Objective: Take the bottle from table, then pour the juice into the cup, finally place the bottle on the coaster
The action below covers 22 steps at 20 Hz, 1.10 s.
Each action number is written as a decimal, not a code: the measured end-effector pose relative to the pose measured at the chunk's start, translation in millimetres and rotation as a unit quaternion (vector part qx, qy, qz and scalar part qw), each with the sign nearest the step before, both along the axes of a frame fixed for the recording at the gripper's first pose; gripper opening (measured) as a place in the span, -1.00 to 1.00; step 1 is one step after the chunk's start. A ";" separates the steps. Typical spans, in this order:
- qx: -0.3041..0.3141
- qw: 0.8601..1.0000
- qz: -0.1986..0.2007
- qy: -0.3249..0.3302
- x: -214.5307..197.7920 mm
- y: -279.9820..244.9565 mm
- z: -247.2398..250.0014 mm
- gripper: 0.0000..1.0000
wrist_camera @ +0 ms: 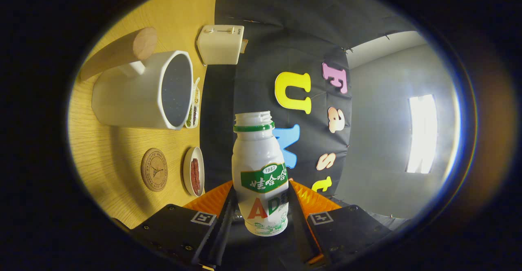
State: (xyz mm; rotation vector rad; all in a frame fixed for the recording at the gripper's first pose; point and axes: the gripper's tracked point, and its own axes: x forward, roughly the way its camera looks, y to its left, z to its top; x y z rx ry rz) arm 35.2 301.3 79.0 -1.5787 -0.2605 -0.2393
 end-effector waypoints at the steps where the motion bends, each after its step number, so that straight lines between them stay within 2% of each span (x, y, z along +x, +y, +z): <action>1: -0.002 1.000 0.000 0.000 0.5 0.3 -0.2 0.37; 22: -0.027 0.999 -0.005 -0.032 6.9 -2.3 5.2 0.37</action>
